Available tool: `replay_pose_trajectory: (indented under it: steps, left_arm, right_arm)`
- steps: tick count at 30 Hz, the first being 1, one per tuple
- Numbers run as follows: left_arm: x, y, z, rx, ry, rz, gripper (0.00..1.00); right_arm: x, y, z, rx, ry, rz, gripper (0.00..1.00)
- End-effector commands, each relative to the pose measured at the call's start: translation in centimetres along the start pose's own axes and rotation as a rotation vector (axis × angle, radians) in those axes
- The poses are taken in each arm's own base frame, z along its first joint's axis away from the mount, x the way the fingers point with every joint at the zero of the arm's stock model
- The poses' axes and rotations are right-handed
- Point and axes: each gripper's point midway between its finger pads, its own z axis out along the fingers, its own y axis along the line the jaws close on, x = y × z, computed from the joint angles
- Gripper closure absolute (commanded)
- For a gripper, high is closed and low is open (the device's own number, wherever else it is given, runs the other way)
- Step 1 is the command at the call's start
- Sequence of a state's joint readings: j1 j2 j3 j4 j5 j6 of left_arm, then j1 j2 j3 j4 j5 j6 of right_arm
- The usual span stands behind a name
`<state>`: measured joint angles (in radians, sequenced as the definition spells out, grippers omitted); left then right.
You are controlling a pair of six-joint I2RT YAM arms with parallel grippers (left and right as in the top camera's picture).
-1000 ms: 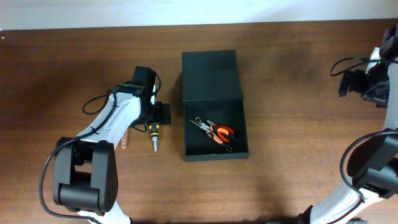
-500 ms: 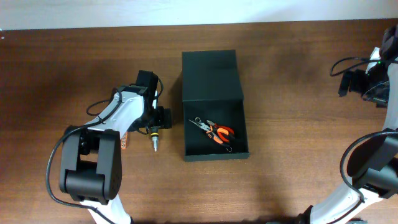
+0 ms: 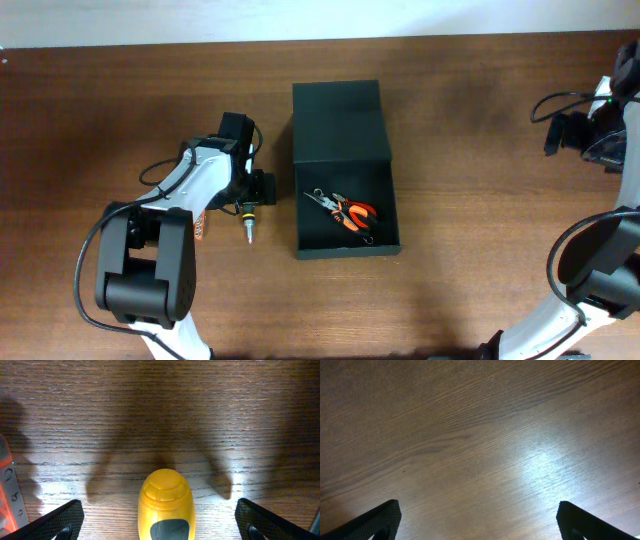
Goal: Pack container
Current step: 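Close the left gripper on the yellow screwdriver handle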
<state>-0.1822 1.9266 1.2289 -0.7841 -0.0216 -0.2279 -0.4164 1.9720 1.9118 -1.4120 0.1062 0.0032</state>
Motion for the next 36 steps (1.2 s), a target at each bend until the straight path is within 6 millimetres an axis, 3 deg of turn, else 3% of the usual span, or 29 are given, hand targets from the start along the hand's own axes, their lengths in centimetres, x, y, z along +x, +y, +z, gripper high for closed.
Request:
replay_pose_trajectory:
  steps: [1,13,36]
  left_arm:
    - [0.29,0.26,0.26,0.002,0.015,-0.030,0.01]
    - [0.29,1.18,0.24,-0.051,0.010,-0.071,0.01]
    - [0.37,1.20,0.24,-0.053,0.013,-0.071,0.01]
  right_arm:
    - [0.12,-0.16,-0.58,-0.001,-0.014,0.014,0.01]
    - [0.11,-0.16,-0.58,-0.001,-0.014,0.014,0.01]
    - [0.12,-0.16,-0.58,-0.001,-0.014,0.014,0.01]
